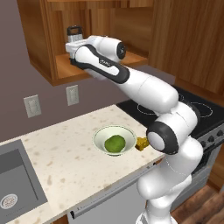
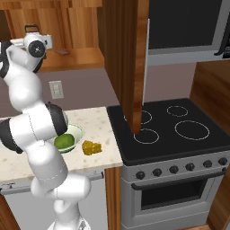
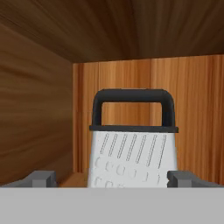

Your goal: Pick the cheese from the fridge and the cheese grater from the cabinet and place them next to the salad bowl.

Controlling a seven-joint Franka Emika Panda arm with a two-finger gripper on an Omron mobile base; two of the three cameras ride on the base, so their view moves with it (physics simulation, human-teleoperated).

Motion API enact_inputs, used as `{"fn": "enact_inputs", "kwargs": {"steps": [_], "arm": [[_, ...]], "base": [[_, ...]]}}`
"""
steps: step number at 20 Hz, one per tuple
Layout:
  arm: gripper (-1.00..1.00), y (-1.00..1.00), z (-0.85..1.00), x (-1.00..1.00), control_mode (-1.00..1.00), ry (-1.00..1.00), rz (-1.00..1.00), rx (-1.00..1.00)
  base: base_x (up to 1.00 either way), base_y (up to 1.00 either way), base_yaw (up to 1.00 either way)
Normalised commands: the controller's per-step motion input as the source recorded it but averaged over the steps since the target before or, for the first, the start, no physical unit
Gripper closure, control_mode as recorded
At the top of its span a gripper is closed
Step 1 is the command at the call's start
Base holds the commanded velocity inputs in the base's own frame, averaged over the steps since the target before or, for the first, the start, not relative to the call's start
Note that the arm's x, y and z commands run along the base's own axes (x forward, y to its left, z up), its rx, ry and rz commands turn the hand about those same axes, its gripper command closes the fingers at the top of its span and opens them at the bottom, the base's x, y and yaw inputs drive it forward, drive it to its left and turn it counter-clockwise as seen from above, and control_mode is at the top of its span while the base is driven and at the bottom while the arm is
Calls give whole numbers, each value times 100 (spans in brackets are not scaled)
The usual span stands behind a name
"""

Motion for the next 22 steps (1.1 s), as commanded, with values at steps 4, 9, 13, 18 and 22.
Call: {"fn": "enact_inputs", "kwargs": {"steps": [4,9,13,18,22], "arm": [[-100,-15,0,0,-100,0,0,3],[-100,0,0,-3,-100,-1,0,0],[-100,0,0,-15,-100,-6,0,0],[-100,-20,0,-36,-100,-12,-2,0],[-100,-34,0,-22,-100,-10,-4,0]], "base": [[0,0,0],[0,0,0],[0,0,0],[0,0,0],[0,0,0]]}}
